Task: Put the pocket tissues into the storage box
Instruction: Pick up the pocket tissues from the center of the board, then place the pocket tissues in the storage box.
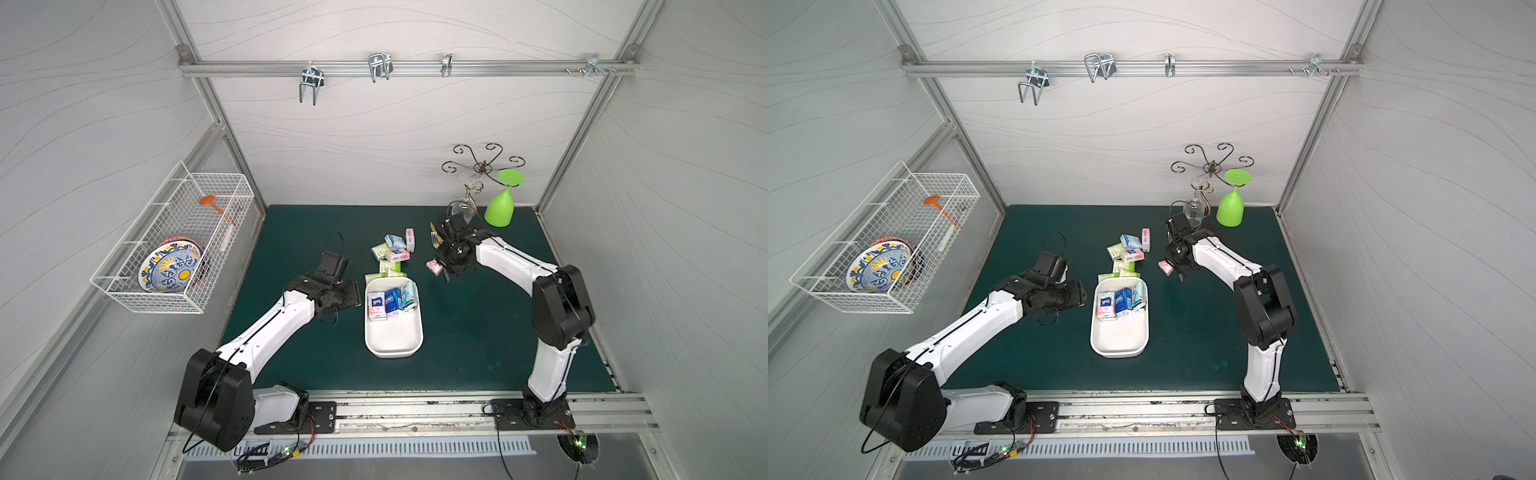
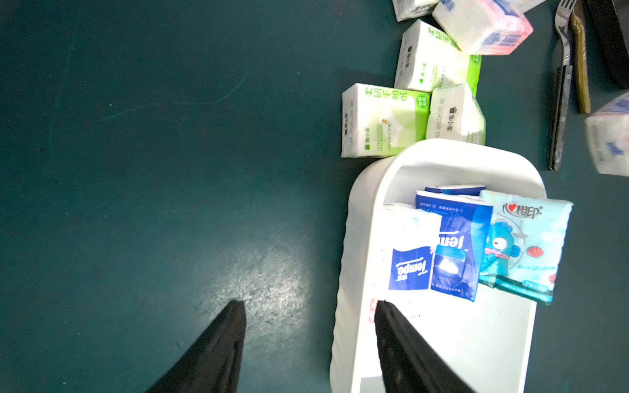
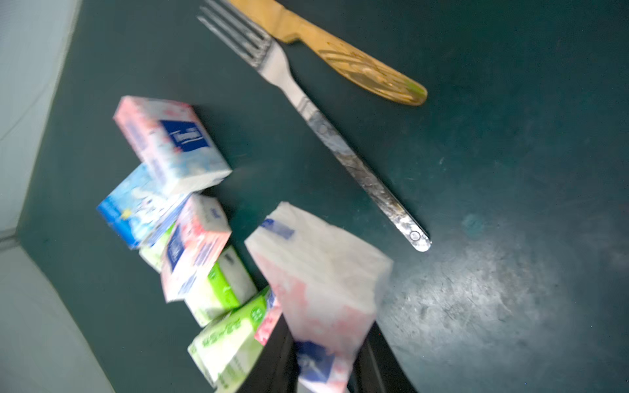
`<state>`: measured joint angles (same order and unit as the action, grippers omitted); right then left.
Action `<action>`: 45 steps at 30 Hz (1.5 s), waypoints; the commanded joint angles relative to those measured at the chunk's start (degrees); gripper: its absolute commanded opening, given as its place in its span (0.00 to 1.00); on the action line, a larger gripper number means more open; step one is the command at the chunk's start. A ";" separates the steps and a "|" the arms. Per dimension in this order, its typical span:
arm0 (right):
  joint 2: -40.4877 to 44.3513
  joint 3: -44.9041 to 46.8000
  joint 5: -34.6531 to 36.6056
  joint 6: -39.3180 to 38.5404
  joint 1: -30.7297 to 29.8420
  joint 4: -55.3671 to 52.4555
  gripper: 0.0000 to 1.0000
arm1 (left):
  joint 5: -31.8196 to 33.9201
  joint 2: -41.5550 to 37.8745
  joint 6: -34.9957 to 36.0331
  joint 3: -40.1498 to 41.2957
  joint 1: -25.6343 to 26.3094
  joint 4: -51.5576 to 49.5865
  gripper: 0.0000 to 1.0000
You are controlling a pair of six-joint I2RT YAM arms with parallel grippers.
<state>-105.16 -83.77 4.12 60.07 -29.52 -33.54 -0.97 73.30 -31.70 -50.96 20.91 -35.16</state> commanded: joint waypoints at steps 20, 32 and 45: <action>4.86 -3.29 -11.10 -33.80 -21.19 -11.28 0.33 | -2.87 -0.31 0.30 -3.47 -4.33 -0.76 0.65; -8.13 -16.02 -6.15 -33.41 -21.00 -18.34 0.35 | -2.72 -3.21 0.76 -1.26 -5.61 -1.57 0.65; -10.75 -20.92 -4.36 -33.07 -20.41 -21.44 0.59 | -1.38 -1.55 2.41 -2.84 -5.70 -0.99 0.67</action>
<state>-116.49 -103.68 -1.30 27.05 -50.52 -52.42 -3.36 71.20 -30.89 -52.25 15.51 -36.60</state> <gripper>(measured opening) 0.580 0.671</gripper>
